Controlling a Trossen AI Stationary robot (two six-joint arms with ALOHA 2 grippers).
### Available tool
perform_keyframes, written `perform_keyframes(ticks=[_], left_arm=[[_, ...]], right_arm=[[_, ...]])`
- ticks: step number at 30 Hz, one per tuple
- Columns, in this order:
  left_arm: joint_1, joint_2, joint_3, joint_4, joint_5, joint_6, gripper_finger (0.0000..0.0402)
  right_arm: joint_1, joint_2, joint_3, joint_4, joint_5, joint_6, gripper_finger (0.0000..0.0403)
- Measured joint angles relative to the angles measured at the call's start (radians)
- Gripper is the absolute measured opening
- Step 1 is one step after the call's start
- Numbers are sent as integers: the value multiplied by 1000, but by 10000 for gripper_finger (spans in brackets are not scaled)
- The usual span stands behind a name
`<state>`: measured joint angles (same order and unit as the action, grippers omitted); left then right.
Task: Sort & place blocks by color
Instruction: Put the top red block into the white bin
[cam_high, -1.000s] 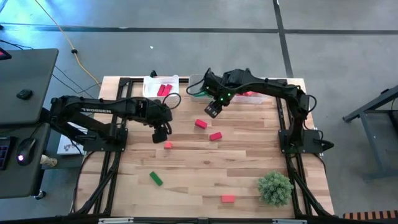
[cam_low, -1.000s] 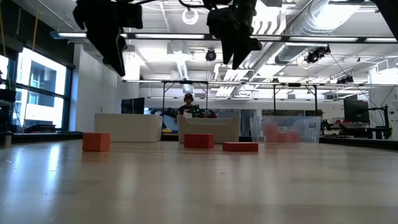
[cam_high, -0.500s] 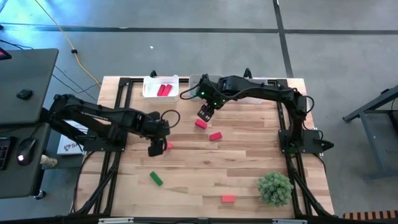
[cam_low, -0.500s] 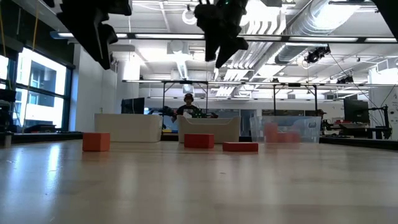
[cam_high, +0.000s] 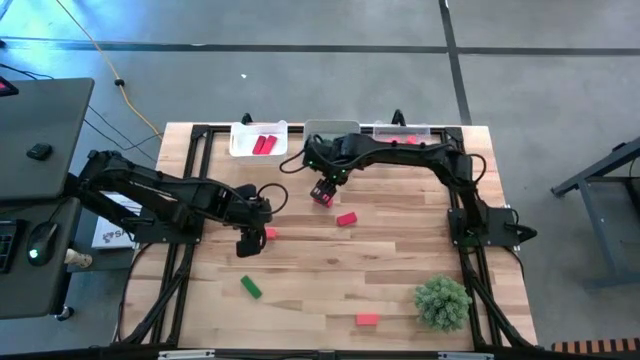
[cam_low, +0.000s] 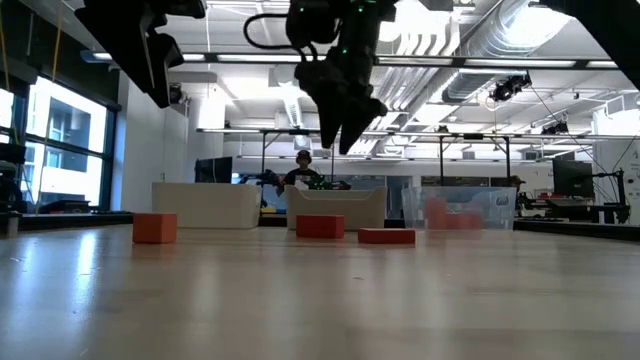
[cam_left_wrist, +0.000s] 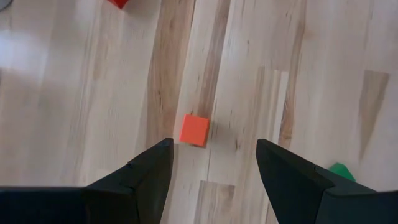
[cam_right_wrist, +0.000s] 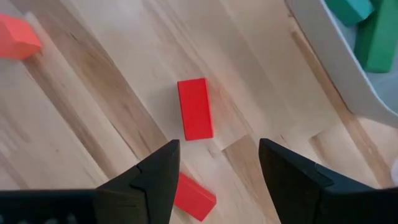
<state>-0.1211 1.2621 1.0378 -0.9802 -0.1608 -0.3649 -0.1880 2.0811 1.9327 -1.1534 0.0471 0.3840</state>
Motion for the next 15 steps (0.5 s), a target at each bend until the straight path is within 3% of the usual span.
perform_keyframes(ticks=[15], left_arm=[[0, 0, 0, 3, 0, -2, 220]], right_arm=[[38, 112, 0, 17, 3, -11, 209]])
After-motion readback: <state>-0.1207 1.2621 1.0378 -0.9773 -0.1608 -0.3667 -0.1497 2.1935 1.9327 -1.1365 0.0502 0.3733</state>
